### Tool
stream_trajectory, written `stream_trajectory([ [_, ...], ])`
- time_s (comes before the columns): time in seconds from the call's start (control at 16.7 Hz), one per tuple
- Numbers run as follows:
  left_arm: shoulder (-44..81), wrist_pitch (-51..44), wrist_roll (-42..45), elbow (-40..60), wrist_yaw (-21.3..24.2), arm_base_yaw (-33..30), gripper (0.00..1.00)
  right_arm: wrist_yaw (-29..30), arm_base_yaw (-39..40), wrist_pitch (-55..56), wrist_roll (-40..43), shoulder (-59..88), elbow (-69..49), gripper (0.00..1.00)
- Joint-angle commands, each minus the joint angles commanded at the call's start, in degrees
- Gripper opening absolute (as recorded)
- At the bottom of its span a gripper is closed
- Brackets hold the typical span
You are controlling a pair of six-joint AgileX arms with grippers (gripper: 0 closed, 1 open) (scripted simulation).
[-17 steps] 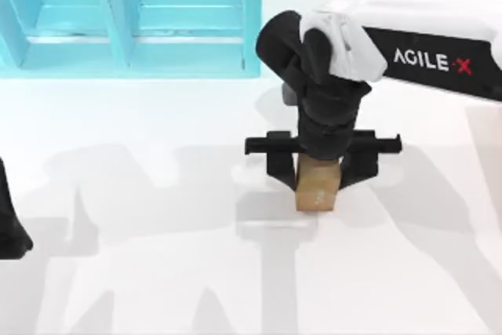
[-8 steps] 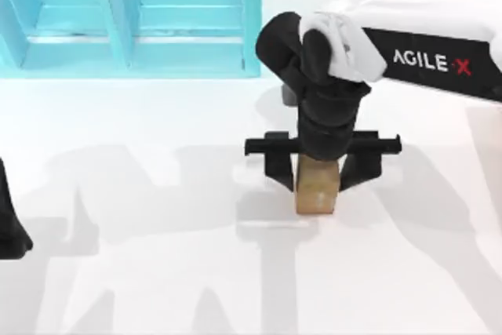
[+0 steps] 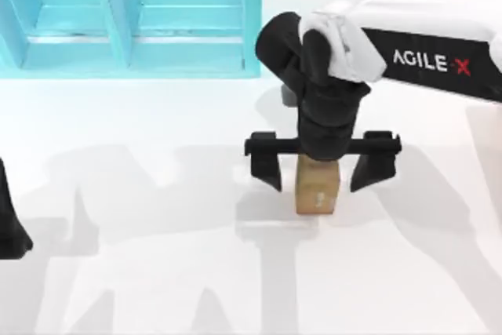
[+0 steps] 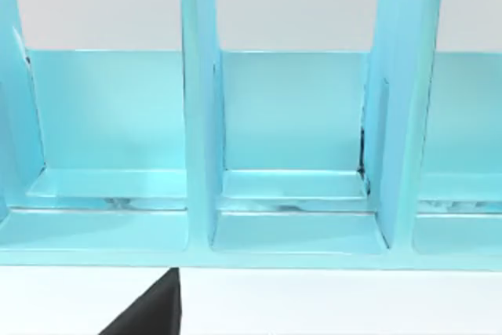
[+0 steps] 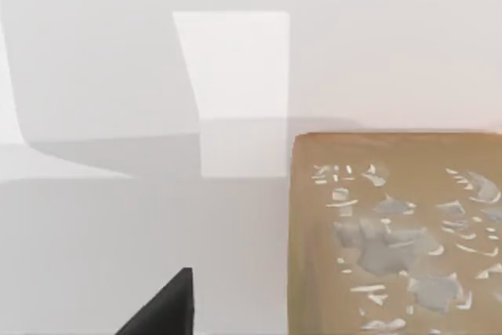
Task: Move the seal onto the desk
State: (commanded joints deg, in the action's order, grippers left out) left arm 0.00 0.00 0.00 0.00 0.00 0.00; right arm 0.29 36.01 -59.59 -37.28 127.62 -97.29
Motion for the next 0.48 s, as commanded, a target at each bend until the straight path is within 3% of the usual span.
stream_trajectory([
  [0.48, 0.0, 0.0, 0.0, 0.0, 0.0, 0.0, 1.00, 0.0, 0.3, -6.6, 0.1, 0.7, -6.7, 1.00],
])
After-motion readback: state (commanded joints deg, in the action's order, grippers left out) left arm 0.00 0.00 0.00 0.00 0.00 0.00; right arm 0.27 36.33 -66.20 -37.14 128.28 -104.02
